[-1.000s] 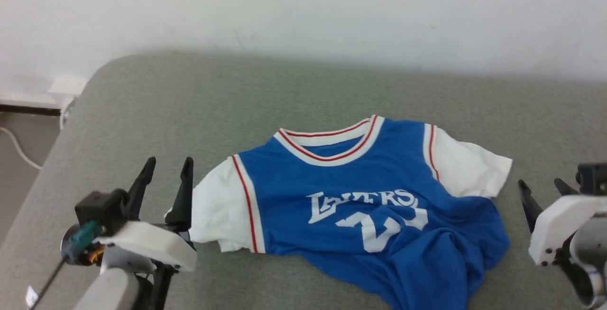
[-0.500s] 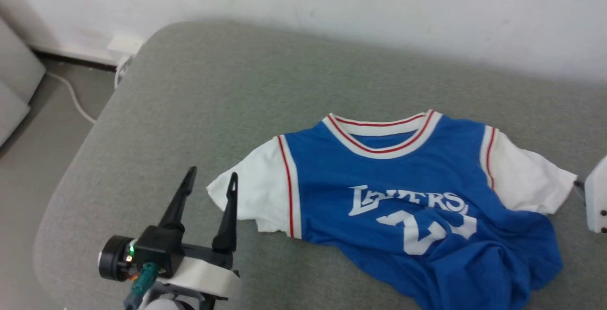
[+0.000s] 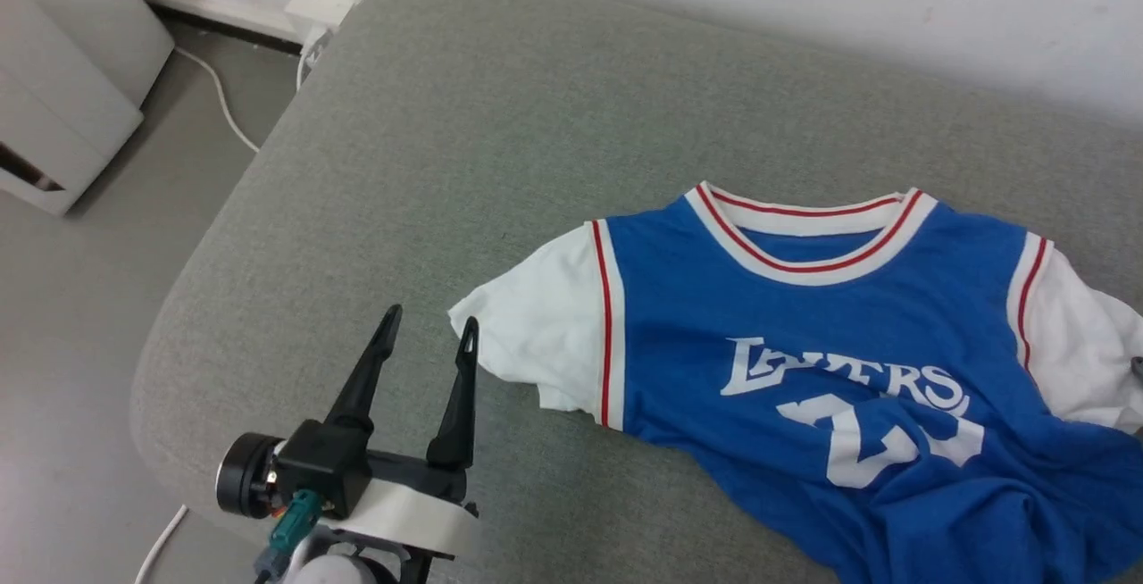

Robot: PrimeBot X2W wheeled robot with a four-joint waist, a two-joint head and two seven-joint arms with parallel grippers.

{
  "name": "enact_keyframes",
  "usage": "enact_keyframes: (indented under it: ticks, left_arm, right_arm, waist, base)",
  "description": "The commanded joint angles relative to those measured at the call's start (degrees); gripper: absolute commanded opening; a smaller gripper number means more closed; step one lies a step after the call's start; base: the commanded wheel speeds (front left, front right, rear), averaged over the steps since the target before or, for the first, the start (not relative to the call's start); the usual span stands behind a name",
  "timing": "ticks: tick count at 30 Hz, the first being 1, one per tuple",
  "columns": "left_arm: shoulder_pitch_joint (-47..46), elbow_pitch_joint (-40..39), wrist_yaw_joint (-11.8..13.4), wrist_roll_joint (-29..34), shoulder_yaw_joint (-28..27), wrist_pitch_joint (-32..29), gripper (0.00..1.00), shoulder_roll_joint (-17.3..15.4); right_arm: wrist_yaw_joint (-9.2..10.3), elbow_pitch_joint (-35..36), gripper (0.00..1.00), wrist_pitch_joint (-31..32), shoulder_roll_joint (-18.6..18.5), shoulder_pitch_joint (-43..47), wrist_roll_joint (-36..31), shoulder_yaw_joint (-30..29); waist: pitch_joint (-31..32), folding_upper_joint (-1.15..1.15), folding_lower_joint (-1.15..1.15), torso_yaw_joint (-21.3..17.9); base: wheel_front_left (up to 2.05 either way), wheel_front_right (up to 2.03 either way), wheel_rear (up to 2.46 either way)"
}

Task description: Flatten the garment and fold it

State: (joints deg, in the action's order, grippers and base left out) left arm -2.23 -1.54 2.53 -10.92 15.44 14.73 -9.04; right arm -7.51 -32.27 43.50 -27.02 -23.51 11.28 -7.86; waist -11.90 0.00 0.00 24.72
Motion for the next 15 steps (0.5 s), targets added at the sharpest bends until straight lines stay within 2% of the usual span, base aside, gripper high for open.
enact_keyframes:
  ticks: [1, 2, 3, 4, 7, 10, 15]
  left_arm:
    - [0.5, 0.4, -0.6, 0.7, -0.9, 0.3, 1.00, 0.6]
    - [0.6, 0.6, -0.9, 0.9, -1.4, 0.3, 1.00, 0.8]
    - [0.7, 0.7, -1.1, 1.2, -2.0, 0.3, 1.00, 1.0]
    - [0.8, 0.9, -1.4, 1.5, -2.4, 0.3, 1.00, 1.1]
    - [1.1, 1.5, -2.1, 2.4, -3.4, 0.3, 1.00, 1.3]
    - [1.5, 1.5, -2.7, 2.8, -4.7, 0.3, 1.00, 1.5]
    - [2.4, 1.7, -3.6, 3.4, -5.9, 0.3, 1.00, 1.4]
  right_arm:
    - [0.02, -2.0, 1.00, -0.3, 1.7, 1.3, 0.8, 1.1]
    - [0.02, -2.4, 1.00, -0.9, 1.9, 1.6, 1.1, 1.6]
    - [0.02, -2.7, 0.58, -1.5, 2.1, 1.9, 1.4, 2.2]
    - [0.02, -2.8, 0.02, -2.4, 2.2, 2.2, 1.4, 3.1]
    - [0.02, -2.3, 0.00, -5.6, 0.7, 3.3, 0.2, 6.3]
    - [0.02, -2.1, 0.00, -9.4, 0.4, 3.9, 0.2, 6.1]
    - [0.02, -1.8, 0.00, -12.0, -0.9, 5.4, -0.9, 4.8]
  waist:
    - [-0.5, 0.00, 0.00, 0.8]
    - [-0.3, 0.00, 0.00, 0.7]
    - [0.1, 0.00, 0.00, 0.4]
    - [0.5, 0.00, 0.00, 0.0]
    - [2.1, 0.00, 0.00, -1.2]
    - [4.1, 0.00, 0.00, -3.1]
    - [6.5, 0.00, 0.00, -5.6]
  base:
    - [0.00, 0.00, 0.00]
    - [0.00, 0.00, 0.00]
    - [0.00, 0.00, 0.00]
    - [0.00, 0.00, 0.00]
    - [0.00, 0.00, 0.00]
    - [0.00, 0.00, 0.00]
    - [0.00, 0.00, 0.00]
